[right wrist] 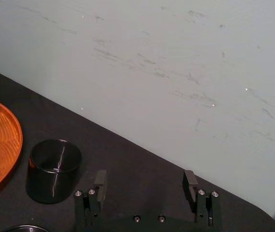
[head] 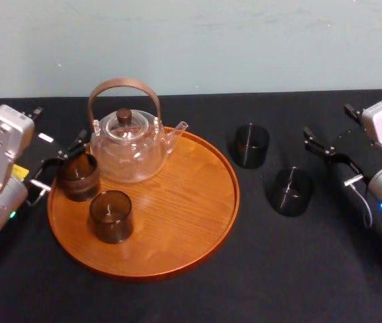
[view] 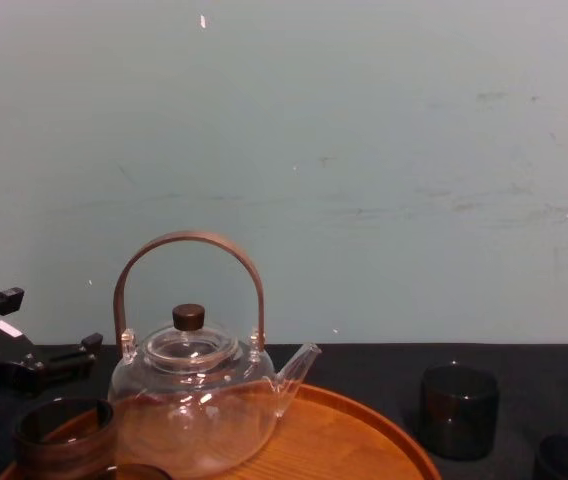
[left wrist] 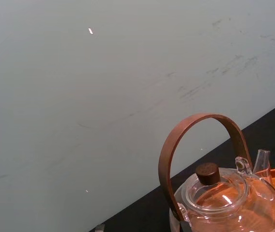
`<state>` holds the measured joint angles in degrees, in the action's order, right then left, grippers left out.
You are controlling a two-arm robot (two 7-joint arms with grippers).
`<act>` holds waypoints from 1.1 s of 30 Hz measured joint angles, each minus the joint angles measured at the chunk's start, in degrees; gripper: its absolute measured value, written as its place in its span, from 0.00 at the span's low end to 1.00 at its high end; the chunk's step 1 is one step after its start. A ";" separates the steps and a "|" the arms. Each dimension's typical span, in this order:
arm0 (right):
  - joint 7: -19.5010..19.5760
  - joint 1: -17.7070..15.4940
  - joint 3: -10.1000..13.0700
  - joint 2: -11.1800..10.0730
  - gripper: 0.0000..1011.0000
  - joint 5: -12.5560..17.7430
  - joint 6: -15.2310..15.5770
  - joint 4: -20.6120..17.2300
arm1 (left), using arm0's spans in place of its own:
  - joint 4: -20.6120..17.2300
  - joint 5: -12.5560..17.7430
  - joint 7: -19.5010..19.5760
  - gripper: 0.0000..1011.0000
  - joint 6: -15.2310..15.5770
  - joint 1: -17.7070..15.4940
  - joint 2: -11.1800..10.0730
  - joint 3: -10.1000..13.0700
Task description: Pick up the glass from the table and place it on the tray.
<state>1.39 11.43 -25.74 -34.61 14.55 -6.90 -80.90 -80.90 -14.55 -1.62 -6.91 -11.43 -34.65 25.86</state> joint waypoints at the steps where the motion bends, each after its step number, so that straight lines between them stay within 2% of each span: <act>1: -0.24 0.00 0.12 0.02 0.99 0.00 0.05 0.00 | 0.00 0.00 0.00 0.99 0.00 0.00 0.00 0.00; 7: -2.42 -0.29 1.36 -0.01 0.99 1.20 1.31 -0.89 | 0.00 0.00 0.00 0.99 0.00 0.00 0.00 0.00; 15: -7.09 -2.04 3.96 -1.18 0.99 5.50 5.16 -4.32 | 0.00 0.00 0.00 0.99 0.00 0.00 0.00 0.00; 24: -11.08 -5.68 6.84 -3.82 0.99 8.77 7.88 -9.26 | 0.00 0.00 0.00 0.99 0.00 0.00 0.00 0.00; 33: -15.81 -11.01 9.80 -8.01 0.99 10.64 9.15 -14.02 | 0.00 0.00 0.00 0.99 0.00 0.00 0.00 0.00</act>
<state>-14.42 0.42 -15.94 -42.62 25.19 2.25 -94.92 -80.90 -14.55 -1.62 -6.91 -11.43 -34.65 25.86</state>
